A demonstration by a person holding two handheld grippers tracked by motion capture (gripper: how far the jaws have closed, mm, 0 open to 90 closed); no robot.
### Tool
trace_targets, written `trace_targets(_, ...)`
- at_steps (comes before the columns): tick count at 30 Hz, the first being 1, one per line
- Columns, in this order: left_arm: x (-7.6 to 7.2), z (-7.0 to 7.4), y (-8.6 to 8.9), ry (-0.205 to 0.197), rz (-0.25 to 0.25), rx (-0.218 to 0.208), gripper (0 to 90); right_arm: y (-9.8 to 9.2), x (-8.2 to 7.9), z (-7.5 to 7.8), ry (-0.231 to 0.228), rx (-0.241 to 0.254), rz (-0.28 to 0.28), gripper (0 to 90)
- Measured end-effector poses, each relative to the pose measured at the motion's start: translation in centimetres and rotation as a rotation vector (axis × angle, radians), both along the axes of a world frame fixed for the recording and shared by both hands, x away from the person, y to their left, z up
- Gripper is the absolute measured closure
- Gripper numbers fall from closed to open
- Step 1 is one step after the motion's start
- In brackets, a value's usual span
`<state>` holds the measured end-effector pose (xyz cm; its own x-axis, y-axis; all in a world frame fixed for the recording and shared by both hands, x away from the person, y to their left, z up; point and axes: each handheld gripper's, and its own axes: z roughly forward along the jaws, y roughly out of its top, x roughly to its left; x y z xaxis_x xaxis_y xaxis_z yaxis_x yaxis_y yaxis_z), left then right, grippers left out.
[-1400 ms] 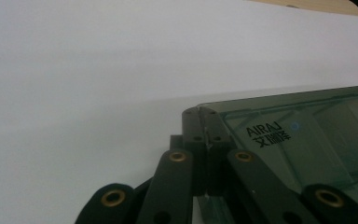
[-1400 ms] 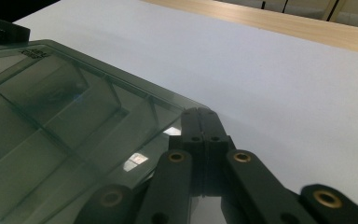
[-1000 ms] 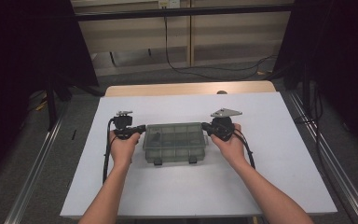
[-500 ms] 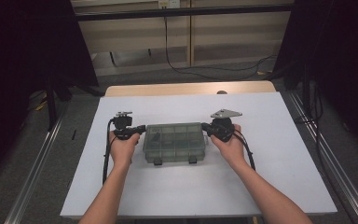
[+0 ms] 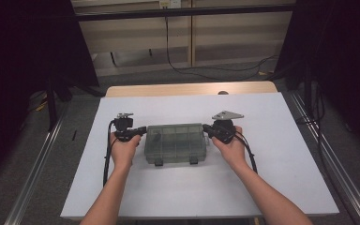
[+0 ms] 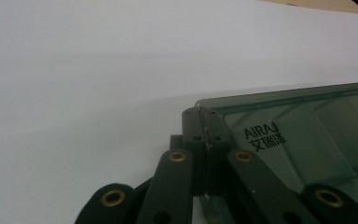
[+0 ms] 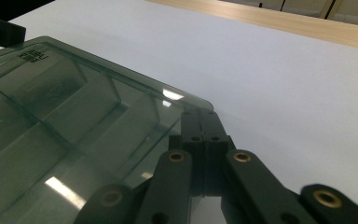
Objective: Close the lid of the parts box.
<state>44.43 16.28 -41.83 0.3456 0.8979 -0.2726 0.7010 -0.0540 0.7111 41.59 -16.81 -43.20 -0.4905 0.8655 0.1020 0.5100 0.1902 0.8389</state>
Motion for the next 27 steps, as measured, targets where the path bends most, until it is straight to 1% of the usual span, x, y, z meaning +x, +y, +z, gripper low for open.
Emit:
trace_targets(3,-0.01,-0.09,-0.03,-0.003,0.003,-0.001,90.0,0.03,-0.01,-0.02,0.0,-0.002,0.001,90.0)
trace_targets(8,-0.07,-0.12,0.07,-0.002,-0.006,0.001,90.0,0.01,-0.05,-0.09,0.004,0.002,0.001,90.0)
trace_targets(10,-0.08,-0.18,0.07,-0.004,-0.008,0.004,90.0,0.04,-0.09,-0.13,0.002,-0.004,0.002,90.0)
trace_targets(12,-0.1,-0.24,0.12,0.001,-0.011,0.001,90.0,0.02,-0.09,-0.21,0.002,-0.005,0.005,90.0)
trace_targets(14,-0.09,-0.32,0.16,0.0,-0.009,-0.009,90.0,-0.07,-0.06,-0.3,0.007,0.005,0.005,90.0)
trace_targets(16,-0.17,-0.2,0.2,-0.002,-0.017,-0.003,90.0,-0.15,-0.07,-0.34,0.012,0.014,0.003,90.0)
trace_targets(20,-0.36,0.03,0.35,-0.008,-0.034,0.003,90.0,-0.24,-0.24,-0.25,0.014,0.011,0.008,90.0)
trace_targets(21,-0.43,0.06,0.39,-0.007,-0.036,-0.006,90.0,-0.29,-0.33,-0.19,0.014,0.012,0.011,90.0)
trace_targets(27,-0.9,0.53,0.83,-0.021,-0.059,0.007,90.0,-0.63,-0.94,0.17,0.014,0.019,0.025,90.0)
